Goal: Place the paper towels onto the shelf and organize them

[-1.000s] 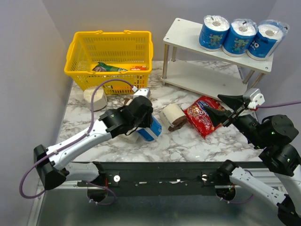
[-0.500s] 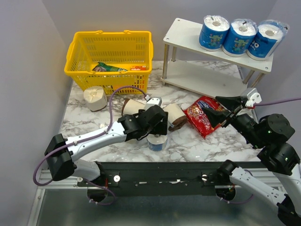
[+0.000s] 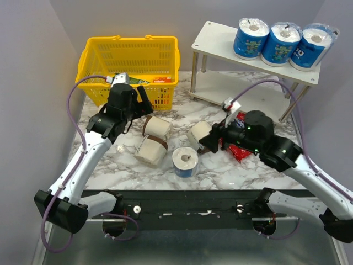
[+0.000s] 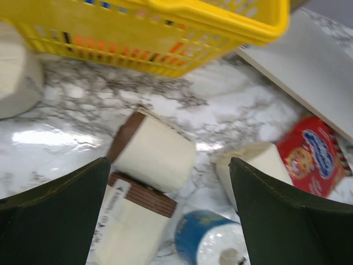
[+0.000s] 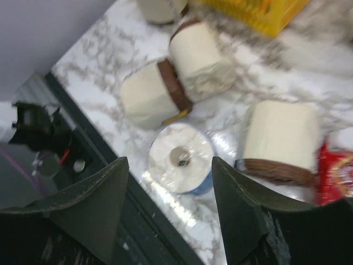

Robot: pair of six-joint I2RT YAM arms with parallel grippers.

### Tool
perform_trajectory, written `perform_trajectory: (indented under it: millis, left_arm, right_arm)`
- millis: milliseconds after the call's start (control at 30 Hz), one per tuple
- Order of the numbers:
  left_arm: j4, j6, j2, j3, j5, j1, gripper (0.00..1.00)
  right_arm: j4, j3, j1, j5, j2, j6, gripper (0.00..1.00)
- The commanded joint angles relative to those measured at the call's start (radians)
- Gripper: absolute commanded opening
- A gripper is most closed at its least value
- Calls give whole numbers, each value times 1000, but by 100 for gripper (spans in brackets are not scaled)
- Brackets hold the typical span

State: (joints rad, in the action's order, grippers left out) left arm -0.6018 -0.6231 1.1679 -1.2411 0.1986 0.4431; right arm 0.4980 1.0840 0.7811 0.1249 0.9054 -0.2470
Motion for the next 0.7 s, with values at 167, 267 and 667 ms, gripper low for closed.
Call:
perform_trajectory:
  millis: [167,267,667]
  left_arm:
    - [-29,172,-128,178,232,-159,99]
    - [25,186,-206,268,254,-161,99]
    - [19,181,-278,272,245,-161,99]
  right_arm:
    - [-13,14,308,-203,300,-118,70]
    - [-18,34,340,-214,403,-109,70]
    - [4,111,371,-278,644,-94,70]
